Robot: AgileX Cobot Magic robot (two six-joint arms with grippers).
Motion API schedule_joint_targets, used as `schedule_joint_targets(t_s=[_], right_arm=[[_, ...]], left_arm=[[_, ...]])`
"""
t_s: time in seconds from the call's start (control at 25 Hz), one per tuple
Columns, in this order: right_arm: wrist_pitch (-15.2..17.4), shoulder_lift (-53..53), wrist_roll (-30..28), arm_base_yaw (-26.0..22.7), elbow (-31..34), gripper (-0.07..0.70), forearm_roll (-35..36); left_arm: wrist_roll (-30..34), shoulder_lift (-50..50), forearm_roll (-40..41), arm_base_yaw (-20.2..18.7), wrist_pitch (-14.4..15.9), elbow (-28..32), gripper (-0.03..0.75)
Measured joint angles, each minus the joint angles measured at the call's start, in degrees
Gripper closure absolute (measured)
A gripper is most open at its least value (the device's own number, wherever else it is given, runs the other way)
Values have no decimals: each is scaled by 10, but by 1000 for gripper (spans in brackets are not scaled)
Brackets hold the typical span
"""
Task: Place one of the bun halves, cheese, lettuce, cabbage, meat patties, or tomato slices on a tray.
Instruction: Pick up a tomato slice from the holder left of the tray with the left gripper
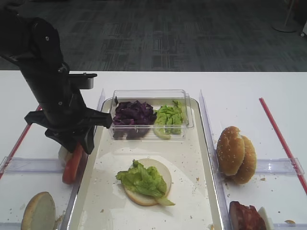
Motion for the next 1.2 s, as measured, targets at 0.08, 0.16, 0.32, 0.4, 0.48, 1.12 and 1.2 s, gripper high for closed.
schedule_joint_targets(t_s=[0.08,0.16,0.32,0.4,0.48,1.12,1.2], right_arm=[[0,0,-1,0,0,61,0],[0,0,-2,0,0,61,0],[0,0,-2,0,0,61,0],[0,0,-2,0,0,61,0],[0,0,-2,0,0,61,0],[0,0,-2,0,0,61,0],[0,0,-2,0,0,61,0]], left_arm=[[0,0,0,0,4,-1,454],[0,0,0,0,12,-5,454],[0,0,0,0,32,-23,454],[0,0,0,0,36,-27,454],[0,0,0,0,38,-28,454],[-9,10,0,0,39,-29,474],[-10,10,1,0,38,-29,486]])
